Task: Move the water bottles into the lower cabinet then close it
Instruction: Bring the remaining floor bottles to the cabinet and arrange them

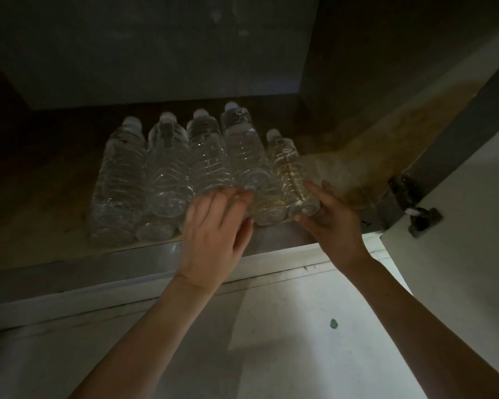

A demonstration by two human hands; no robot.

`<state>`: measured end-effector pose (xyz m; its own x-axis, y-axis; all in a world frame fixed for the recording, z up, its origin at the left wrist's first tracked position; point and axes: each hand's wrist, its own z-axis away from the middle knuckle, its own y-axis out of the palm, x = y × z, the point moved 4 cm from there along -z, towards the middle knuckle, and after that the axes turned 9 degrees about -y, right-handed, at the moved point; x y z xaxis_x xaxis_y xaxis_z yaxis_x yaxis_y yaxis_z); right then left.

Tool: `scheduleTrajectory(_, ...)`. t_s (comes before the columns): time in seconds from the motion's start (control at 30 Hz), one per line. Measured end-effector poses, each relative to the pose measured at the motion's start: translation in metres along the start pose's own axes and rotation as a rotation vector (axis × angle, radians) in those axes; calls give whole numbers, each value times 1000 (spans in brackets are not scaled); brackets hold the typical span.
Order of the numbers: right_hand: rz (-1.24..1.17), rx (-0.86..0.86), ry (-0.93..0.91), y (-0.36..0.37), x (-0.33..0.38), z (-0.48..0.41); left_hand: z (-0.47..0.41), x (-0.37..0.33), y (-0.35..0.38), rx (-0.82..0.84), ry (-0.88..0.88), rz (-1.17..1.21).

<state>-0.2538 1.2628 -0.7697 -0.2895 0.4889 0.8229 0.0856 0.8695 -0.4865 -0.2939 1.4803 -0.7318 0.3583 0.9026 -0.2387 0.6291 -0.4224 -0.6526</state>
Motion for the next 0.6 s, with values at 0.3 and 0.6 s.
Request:
scheduleTrajectory(0.3,-99,-32,75,-4,1,-8,-55,5,-6,229,-63,-112)
scheduleTrajectory(0.6,35,24,50,-7,11,-14,-54,14,0,313,-101,-99)
